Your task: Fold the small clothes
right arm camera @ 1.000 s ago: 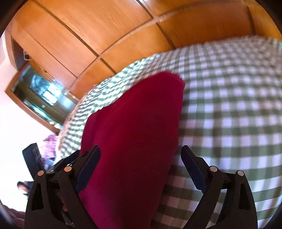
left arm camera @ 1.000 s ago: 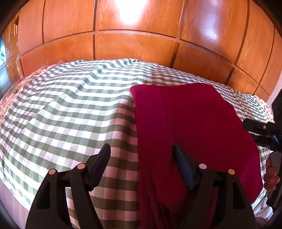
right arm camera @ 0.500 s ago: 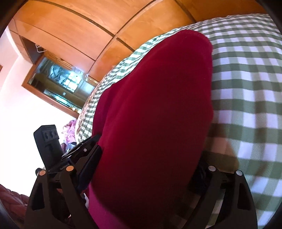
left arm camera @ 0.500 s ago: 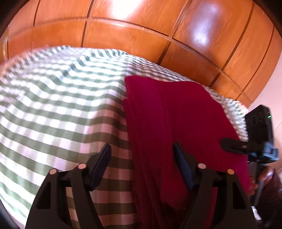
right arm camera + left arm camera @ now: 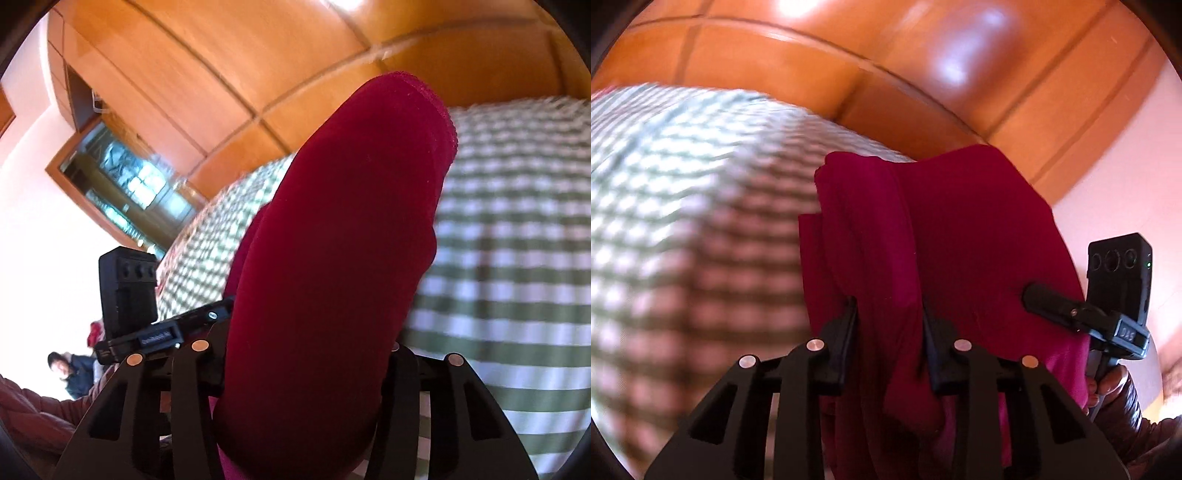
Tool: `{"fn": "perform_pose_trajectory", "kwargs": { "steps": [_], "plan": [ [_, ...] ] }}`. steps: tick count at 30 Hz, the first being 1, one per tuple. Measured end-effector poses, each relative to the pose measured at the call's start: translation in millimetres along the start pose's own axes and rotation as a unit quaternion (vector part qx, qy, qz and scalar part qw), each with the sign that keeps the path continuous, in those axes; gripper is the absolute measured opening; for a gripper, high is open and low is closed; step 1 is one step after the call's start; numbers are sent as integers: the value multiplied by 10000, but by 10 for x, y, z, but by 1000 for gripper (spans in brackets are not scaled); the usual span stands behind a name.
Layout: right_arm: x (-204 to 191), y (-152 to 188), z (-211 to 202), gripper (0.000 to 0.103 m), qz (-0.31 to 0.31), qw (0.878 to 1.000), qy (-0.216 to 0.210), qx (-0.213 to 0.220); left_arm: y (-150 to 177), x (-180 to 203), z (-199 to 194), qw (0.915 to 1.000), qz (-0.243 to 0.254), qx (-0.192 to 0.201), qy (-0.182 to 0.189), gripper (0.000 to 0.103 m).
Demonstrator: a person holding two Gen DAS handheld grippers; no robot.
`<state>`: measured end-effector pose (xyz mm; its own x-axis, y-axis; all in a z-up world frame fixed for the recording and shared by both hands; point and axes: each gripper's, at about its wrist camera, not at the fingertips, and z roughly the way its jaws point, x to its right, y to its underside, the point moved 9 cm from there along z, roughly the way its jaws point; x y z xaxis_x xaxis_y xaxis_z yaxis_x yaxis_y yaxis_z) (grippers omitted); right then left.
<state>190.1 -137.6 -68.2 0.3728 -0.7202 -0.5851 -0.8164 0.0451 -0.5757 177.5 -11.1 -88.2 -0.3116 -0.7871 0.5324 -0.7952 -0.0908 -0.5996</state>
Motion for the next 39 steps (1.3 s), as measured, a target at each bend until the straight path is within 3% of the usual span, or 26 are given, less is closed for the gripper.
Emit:
{"fn": "perform_pose_trajectory", "kwargs": {
  "steps": [6,11,13,15,17,18,22,25,30,32,34,35,36,37,39],
  "plan": [
    [647,-393,-914,47,296,9933,704,863,-454,1032,749,9946,911,-228,452,29],
    [1463,-498,-1434,47,887,9798,1298,1234,-638,1771,1575,9859,1488,-603,470,29],
    [1873,-409,-1538,52,1233,9722,1557,1239,-577,1893,1879,9820,1676,-820,300,29],
    [2186,-271,-1509,55,1548,9643,1846,1097,-373,1916,2309,9720,1973,-1265,-174,29],
    [2452,-48,-1366,64,1906,9558,2059,880,-255,1906,2480,9651,2239,-1269,-478,41],
    [2512,14,-1371,75,2007,9530,2069,934,-229,1947,2484,9627,2389,-1125,-599,41],
    [2464,80,-1594,81,1951,9487,2194,1171,-289,2002,2351,9601,2508,-938,-804,42],
    [2322,39,-1892,81,1542,9324,2983,1336,-387,2028,2056,9584,2617,-467,-1037,40],
    [2069,-177,-2065,62,816,9117,3722,1538,-459,2274,1647,9606,2669,318,-710,38],
    [2080,-270,-1982,58,655,9094,3829,1486,-362,2355,1655,9563,2834,273,-666,39],
    [2175,-267,-1707,58,711,9133,3831,1187,-225,2281,1832,9472,3051,12,-985,34],
    [2274,-195,-1586,58,683,9080,4014,987,-146,2135,2020,9448,3020,-308,-1231,34],
    [2370,-132,-1445,59,655,8984,4263,830,-93,2016,2141,9480,2882,-528,-1246,34],
    [2417,-84,-1392,59,684,8942,4338,872,-82,1926,2208,9534,2717,-556,-1190,37],
    [2401,-71,-1386,59,621,8793,4610,1018,-108,1914,2180,9550,2667,-453,-1214,41]
  ]
}}
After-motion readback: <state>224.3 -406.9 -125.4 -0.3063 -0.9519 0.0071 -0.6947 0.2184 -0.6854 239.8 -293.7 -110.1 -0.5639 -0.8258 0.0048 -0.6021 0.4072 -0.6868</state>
